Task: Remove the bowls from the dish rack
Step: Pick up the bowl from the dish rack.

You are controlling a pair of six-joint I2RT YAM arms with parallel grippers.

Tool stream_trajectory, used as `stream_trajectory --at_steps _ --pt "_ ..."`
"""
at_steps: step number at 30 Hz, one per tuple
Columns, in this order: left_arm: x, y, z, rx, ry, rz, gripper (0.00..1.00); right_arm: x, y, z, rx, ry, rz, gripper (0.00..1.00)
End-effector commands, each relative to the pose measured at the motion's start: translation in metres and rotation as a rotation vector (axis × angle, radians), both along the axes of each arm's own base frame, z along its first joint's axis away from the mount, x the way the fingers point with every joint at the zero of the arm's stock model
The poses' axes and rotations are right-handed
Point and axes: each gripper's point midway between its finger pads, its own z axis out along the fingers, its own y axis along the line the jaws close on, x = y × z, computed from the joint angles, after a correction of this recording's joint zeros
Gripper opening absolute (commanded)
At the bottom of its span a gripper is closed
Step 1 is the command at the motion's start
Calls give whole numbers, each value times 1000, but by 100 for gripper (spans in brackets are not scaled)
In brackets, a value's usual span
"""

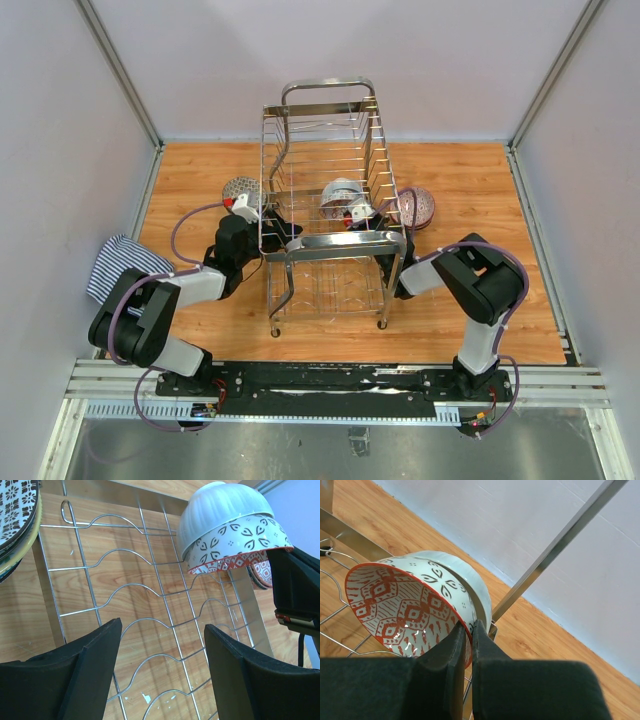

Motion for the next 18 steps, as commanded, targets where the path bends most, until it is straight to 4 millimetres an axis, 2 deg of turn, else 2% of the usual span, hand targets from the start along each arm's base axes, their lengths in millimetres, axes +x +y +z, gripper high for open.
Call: stream_trajectory --at_steps 1,10,18 --pt "-6 2 -8 17 22 3 72 -23 19 87 144 -233 69 1" --pt "-6 2 -9 18 24 2 72 -20 14 88 153 -228 19 1" --pt "-5 2 -9 18 23 4 72 -18 12 96 172 -241 2 1"
